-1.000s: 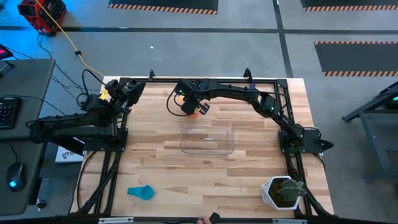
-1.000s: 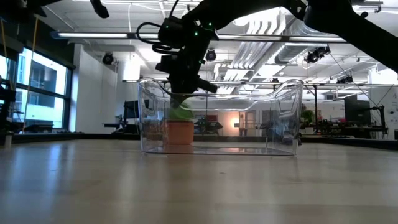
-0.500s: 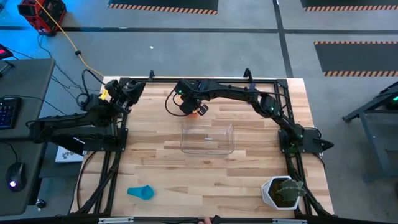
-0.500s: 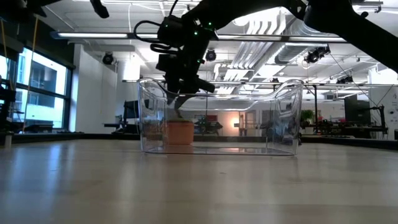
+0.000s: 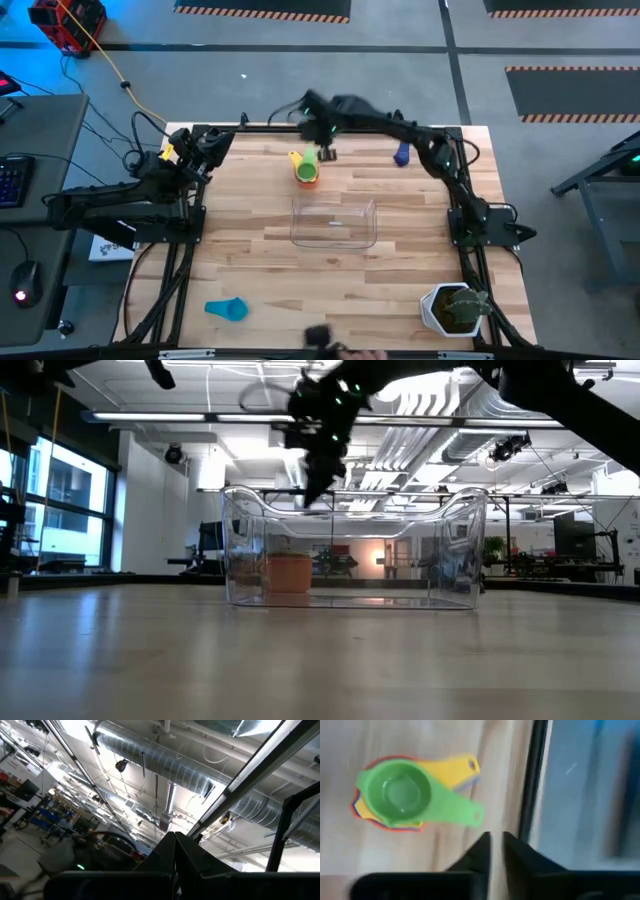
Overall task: Nest measuring cups in basket
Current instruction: Stack the green measuring cup on top of the yellow measuring cup
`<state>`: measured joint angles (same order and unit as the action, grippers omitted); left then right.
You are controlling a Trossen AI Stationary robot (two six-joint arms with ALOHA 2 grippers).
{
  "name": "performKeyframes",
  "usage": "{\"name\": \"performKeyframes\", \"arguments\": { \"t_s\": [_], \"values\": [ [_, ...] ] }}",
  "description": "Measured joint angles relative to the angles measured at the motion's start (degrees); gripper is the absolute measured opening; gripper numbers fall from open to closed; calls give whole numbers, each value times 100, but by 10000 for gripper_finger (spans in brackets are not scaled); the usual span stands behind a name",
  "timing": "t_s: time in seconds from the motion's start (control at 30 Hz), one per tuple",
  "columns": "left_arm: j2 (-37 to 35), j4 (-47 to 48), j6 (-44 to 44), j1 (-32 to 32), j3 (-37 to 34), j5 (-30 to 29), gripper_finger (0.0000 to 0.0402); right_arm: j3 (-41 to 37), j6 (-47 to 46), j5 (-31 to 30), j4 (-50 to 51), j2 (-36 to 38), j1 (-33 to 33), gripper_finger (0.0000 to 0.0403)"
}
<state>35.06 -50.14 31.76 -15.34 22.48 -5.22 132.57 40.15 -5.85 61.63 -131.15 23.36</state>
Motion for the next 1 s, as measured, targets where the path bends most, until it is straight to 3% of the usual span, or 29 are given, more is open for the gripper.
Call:
{"name": "performKeyframes", "arguments": {
  "t_s": [0.07, 0.13, 0.23, 0.33, 0.43, 0.57, 0.8, 1.0],
  "values": [
    [-5, 270, -293, 4, 2, -237, 0, -33, -911, 552, 311, -33, 382, 12],
    [16, 925, -226, 3, 12, -881, 0, -36, -1906, 746, 351, -147, 706, 16],
    [280, 2700, 214, -118, 168, -1496, 0, -37, -3411, 1332, 327, -265, 998, 8],
    [849, 4264, 544, -408, 472, -1281, 0, -33, -4176, 2000, 335, -452, 1137, 5],
    [1725, 5085, 471, -825, 705, -538, 0, -35, -4672, 2138, 339, -613, 1146, 2],
    [2969, 5181, 71, -1338, 861, 388, 0, -35, -4977, 2335, 327, -778, 1071, 1],
    [4543, 4637, -506, -1899, 885, 836, 0, -37, -5497, 2257, 68, -786, 947, 0],
    [5192, 3699, -362, -2068, 885, 1142, 0, -39, -6106, 2237, -100, -1048, 878, 0]
  ]
}}
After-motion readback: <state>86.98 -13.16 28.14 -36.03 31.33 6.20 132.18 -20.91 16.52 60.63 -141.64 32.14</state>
